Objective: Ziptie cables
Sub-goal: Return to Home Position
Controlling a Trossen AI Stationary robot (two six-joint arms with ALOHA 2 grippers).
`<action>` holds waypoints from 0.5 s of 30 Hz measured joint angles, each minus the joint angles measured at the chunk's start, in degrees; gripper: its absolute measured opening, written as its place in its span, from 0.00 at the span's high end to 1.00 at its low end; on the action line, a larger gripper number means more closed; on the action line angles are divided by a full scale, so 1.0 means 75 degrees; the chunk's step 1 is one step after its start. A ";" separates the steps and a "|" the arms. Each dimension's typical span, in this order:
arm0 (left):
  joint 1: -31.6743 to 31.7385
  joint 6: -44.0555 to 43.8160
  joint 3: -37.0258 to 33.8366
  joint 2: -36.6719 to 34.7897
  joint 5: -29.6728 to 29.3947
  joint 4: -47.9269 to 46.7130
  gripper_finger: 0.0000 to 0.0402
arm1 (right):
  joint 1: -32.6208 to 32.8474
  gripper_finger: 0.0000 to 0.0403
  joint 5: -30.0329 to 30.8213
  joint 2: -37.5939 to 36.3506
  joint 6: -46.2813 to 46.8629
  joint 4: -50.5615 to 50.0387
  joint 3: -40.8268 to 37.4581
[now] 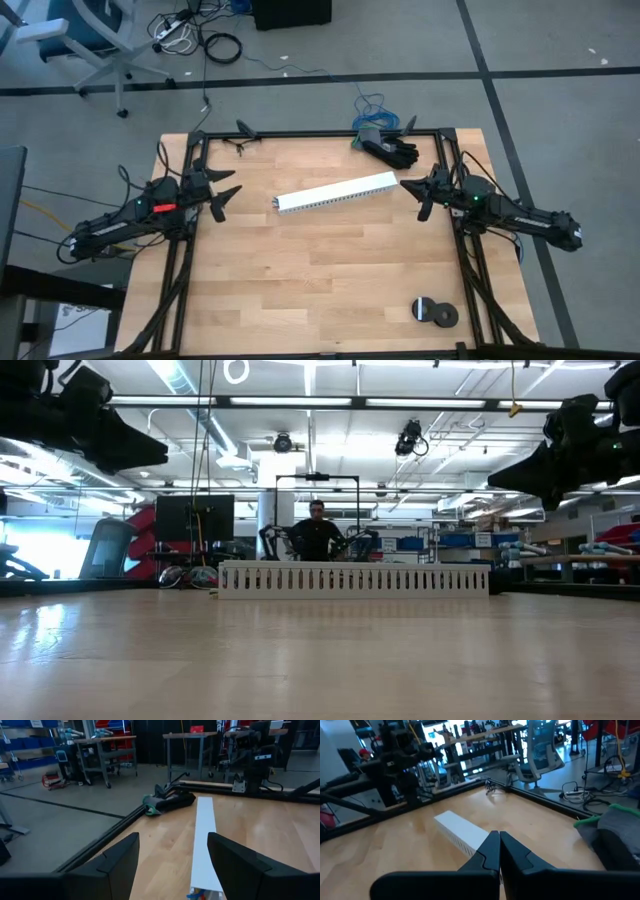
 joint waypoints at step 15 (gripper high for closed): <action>-0.0002 0.0047 -0.0989 0.0000 -0.0027 0.1701 0.39 | 0.0081 1.00 0.0200 -0.0105 0.0331 -0.1366 0.0652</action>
